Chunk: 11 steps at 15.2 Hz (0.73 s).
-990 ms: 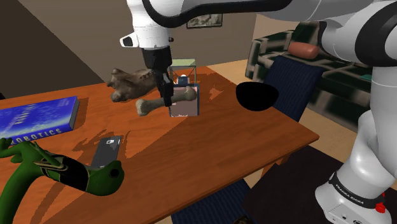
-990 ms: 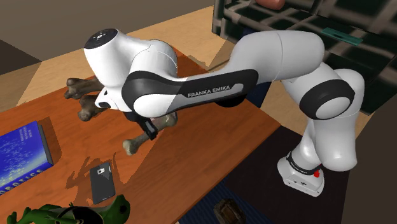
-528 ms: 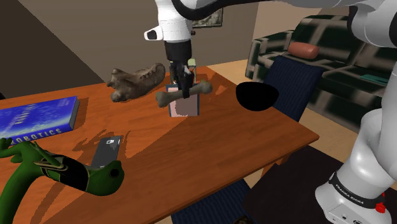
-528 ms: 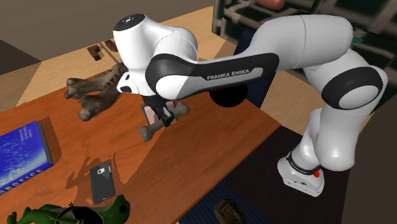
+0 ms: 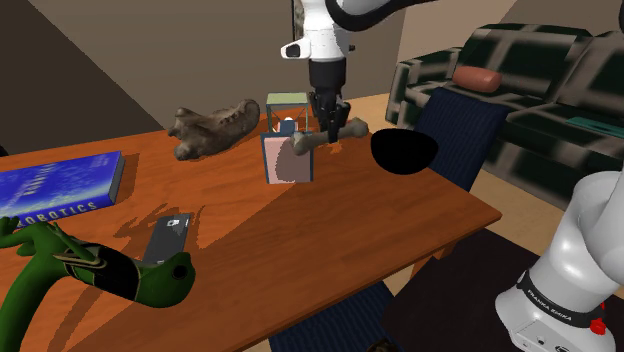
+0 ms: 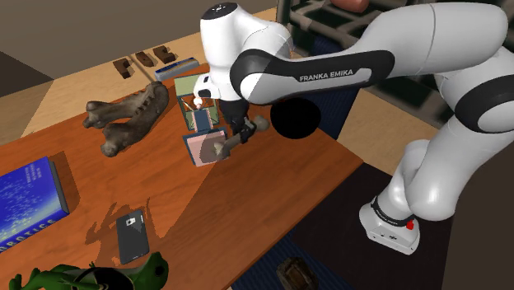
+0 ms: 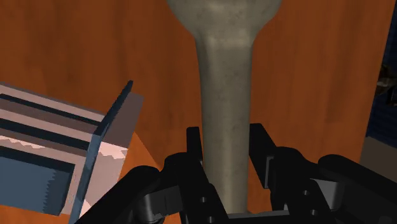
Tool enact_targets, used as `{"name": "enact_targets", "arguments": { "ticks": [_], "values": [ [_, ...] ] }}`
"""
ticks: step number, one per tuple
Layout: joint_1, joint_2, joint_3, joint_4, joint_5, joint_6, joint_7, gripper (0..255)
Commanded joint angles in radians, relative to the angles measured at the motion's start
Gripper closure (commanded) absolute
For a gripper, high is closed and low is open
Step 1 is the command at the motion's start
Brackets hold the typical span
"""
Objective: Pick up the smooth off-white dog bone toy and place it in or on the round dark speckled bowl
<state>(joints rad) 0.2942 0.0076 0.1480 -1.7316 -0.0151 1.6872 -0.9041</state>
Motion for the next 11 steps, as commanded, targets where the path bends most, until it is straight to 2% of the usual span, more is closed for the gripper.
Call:
{"name": "enact_targets", "arguments": {
  "ticks": [1, 11],
  "values": [
    [-0.023, -0.048, -0.023, -0.051, 0.004, 0.004, -0.048, 255],
    [-0.123, -0.220, -0.151, -0.239, -0.013, 0.025, -0.272, 255]
  ]
}}
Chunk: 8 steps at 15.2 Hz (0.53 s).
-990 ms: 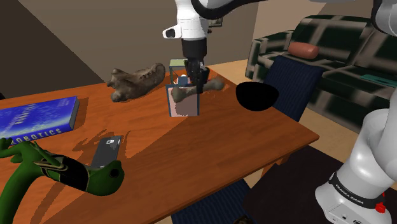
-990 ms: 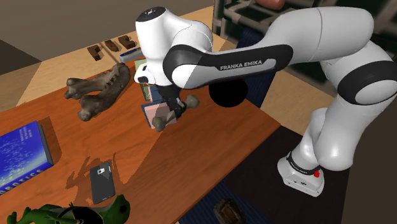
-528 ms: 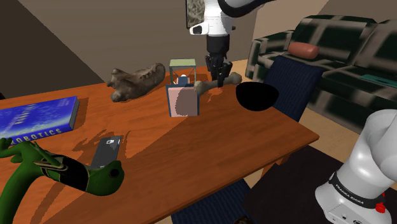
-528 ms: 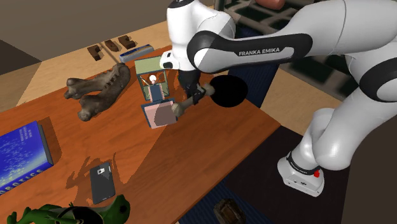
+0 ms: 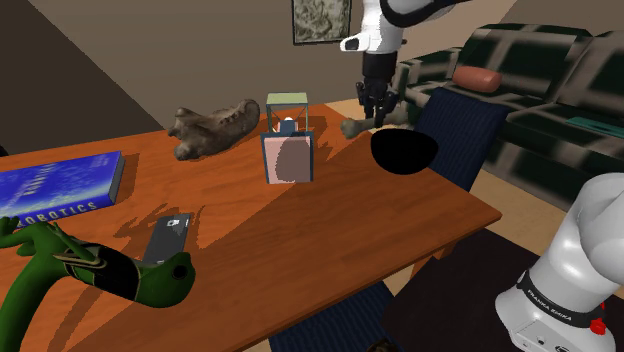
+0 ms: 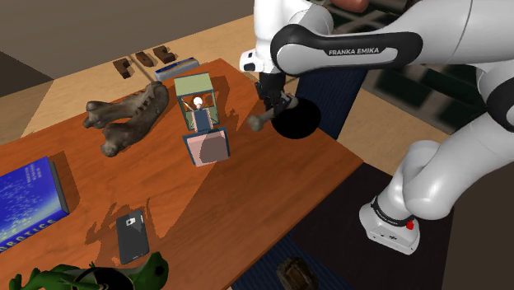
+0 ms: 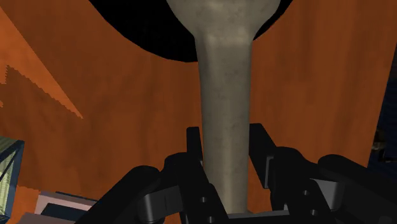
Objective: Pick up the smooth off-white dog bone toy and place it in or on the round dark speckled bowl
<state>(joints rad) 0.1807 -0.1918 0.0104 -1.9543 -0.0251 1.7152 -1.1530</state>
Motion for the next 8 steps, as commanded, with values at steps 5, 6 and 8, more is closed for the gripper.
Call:
{"name": "enact_targets", "arguments": {
  "ticks": [5, 6, 8],
  "values": [
    [-0.058, -0.071, -0.086, -0.067, -0.027, 0.001, -0.138, 255],
    [-0.068, -0.078, -0.101, -0.073, -0.033, 0.001, -0.161, 255],
    [-0.088, -0.089, -0.131, -0.083, -0.044, 0.002, -0.208, 255]
  ]
}}
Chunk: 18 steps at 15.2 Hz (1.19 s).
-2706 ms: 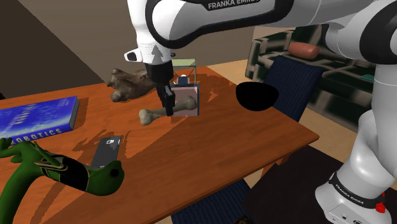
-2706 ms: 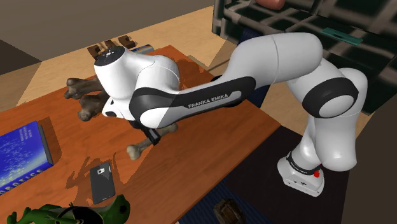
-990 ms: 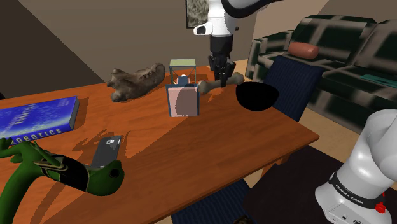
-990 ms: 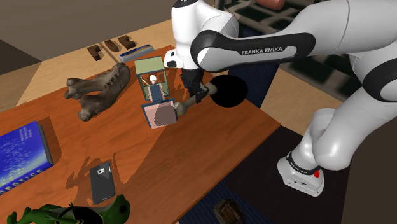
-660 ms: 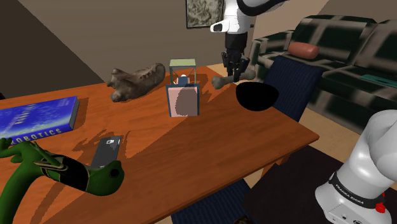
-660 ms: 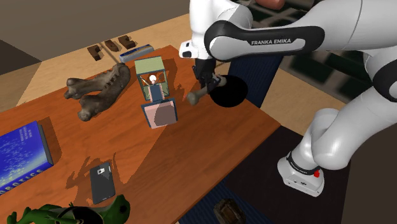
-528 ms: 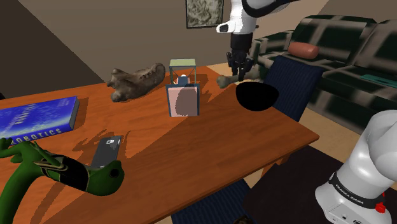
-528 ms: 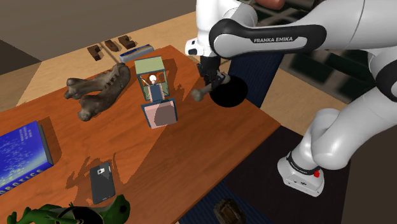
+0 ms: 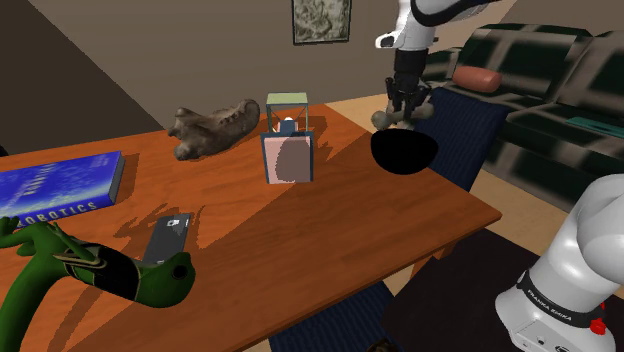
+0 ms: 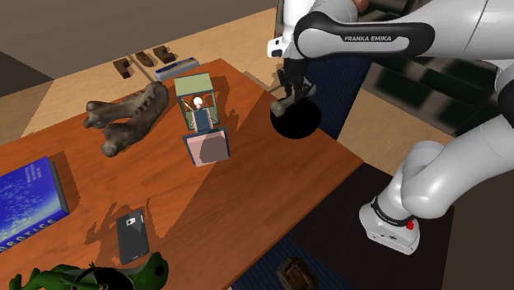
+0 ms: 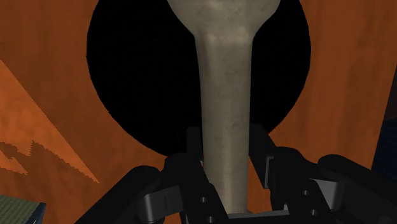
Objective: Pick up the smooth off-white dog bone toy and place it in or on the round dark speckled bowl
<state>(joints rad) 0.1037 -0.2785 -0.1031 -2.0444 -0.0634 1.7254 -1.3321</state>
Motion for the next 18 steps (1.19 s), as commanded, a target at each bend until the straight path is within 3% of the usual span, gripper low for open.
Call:
{"name": "enact_targets", "arguments": {
  "ticks": [1, 18],
  "values": [
    [-0.021, -0.007, -0.033, 0.004, -0.012, -0.008, -0.052, 255],
    [-0.026, 0.008, -0.044, -0.170, -0.017, 0.181, -0.053, 255]
  ]
}}
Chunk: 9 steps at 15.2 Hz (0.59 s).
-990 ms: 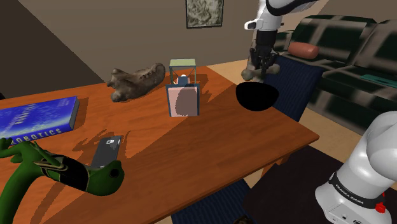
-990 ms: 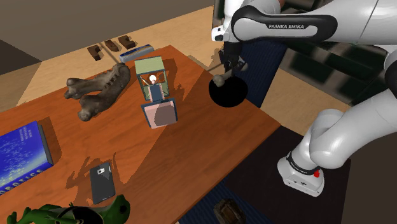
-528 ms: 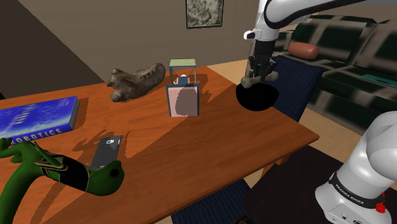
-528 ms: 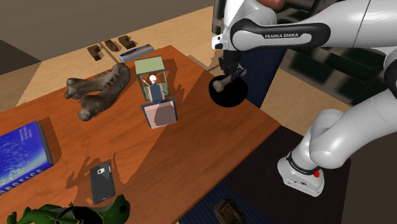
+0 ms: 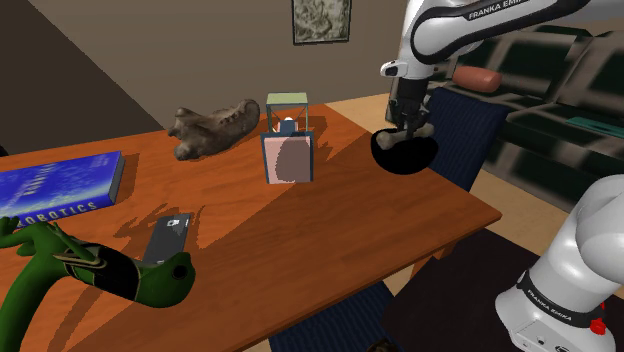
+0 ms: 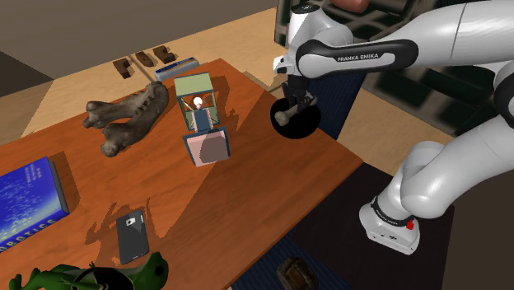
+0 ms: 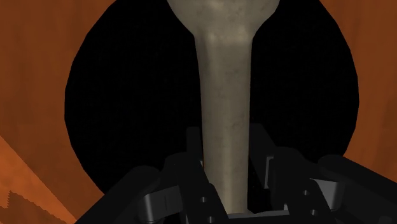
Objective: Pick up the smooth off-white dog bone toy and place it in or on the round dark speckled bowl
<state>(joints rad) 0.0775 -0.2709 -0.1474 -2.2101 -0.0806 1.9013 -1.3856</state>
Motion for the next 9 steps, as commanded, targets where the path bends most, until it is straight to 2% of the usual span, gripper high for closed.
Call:
{"name": "enact_targets", "arguments": {
  "ticks": [1, 5, 6, 9],
  "values": [
    [0.000, 0.001, 0.000, -0.004, 0.000, 0.006, 0.001, 255],
    [0.000, 0.001, 0.000, -0.004, 0.000, 0.006, 0.001, 255],
    [0.000, 0.000, 0.000, -0.005, 0.000, 0.006, 0.000, 0],
    [0.000, 0.000, 0.000, -0.006, 0.000, 0.006, 0.000, 0]
  ]
}}
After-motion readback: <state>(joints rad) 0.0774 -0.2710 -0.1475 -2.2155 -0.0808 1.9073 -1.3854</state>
